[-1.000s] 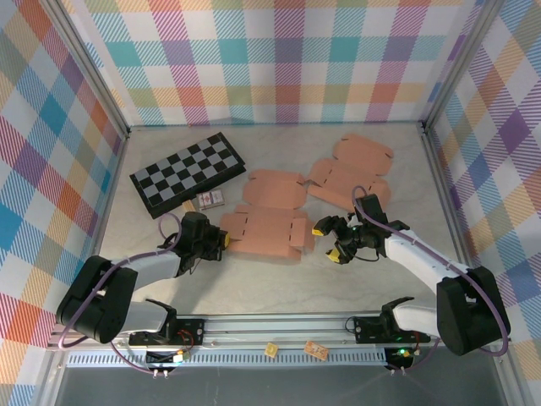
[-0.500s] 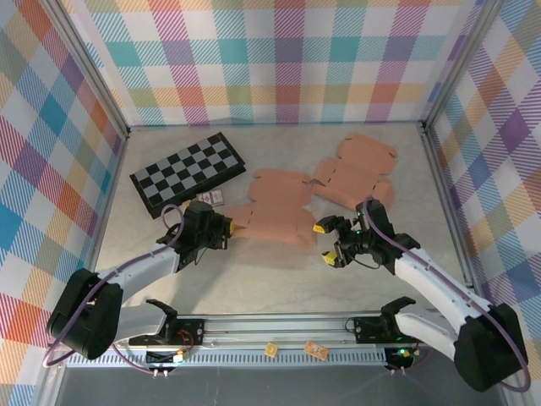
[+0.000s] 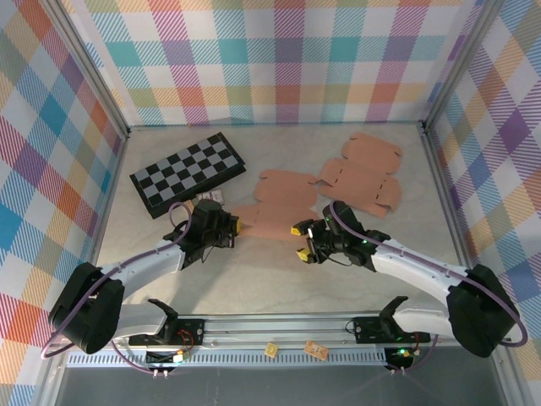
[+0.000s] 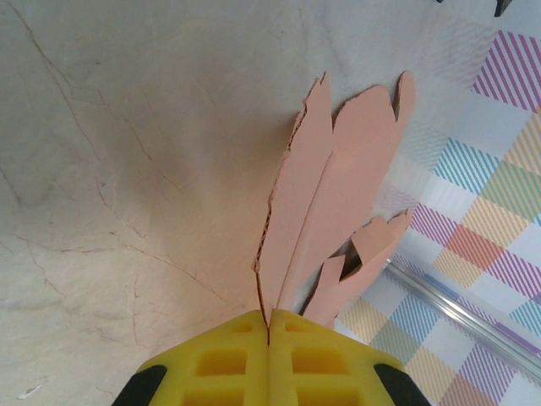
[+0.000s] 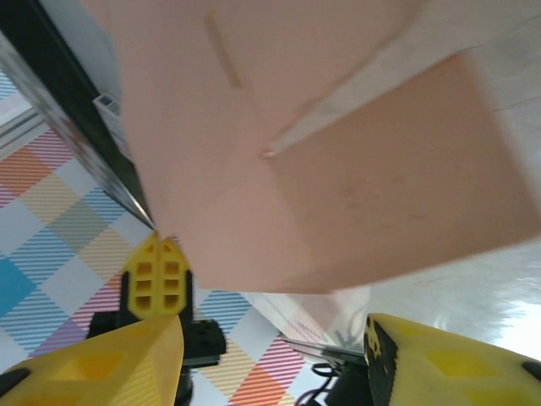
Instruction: Fold the paper box
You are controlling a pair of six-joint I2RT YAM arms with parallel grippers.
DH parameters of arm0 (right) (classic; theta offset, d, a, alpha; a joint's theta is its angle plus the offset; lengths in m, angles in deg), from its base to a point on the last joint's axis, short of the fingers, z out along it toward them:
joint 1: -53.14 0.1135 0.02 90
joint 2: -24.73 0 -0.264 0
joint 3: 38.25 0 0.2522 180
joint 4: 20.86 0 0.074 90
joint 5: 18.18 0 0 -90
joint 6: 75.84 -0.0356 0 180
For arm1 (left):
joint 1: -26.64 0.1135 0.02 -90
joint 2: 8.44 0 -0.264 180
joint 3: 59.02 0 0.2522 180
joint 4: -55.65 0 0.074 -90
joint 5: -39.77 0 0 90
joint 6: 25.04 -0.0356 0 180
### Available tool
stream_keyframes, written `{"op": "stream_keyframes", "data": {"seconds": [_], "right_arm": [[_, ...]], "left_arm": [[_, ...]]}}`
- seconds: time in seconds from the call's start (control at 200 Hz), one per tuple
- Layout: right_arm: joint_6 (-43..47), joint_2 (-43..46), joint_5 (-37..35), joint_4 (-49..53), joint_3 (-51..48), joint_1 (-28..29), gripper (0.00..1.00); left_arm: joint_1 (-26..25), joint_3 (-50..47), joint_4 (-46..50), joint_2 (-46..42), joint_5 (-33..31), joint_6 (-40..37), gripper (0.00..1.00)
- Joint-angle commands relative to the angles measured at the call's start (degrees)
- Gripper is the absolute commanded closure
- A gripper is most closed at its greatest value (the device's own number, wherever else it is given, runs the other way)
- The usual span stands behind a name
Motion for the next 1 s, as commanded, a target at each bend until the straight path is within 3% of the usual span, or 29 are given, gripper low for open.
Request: {"op": "stream_keyframes", "data": {"seconds": [0.0,0.29,0.46,0.86,0.995], "right_arm": [[-6.75,-3.02,-3.74,-5.83,1.91,2.26,0.44],[-9.09,-6.16,-8.05,-4.87,4.10,6.47,0.48],[-9.89,-8.04,-12.43,-9.24,3.05,7.08,0.52],[-8.14,-9.55,-17.22,-6.89,7.64,7.98,0.93],[-7.60,-8.81,-18.85,-5.50,8.08,7.98,1.00]], "left_arm": [[-0.83,0.42,1.54,-1.81,-1.07,1.03,1.00],[-1.18,-0.29,1.02,-2.73,-1.69,2.08,1.00],[-1.95,-0.63,1.78,-3.58,-1.84,3.03,1.00],[-2.50,-0.15,6.75,-7.47,-1.71,4.18,1.00],[-2.50,0.28,8.83,-9.40,-1.09,4.28,1.00]]}}
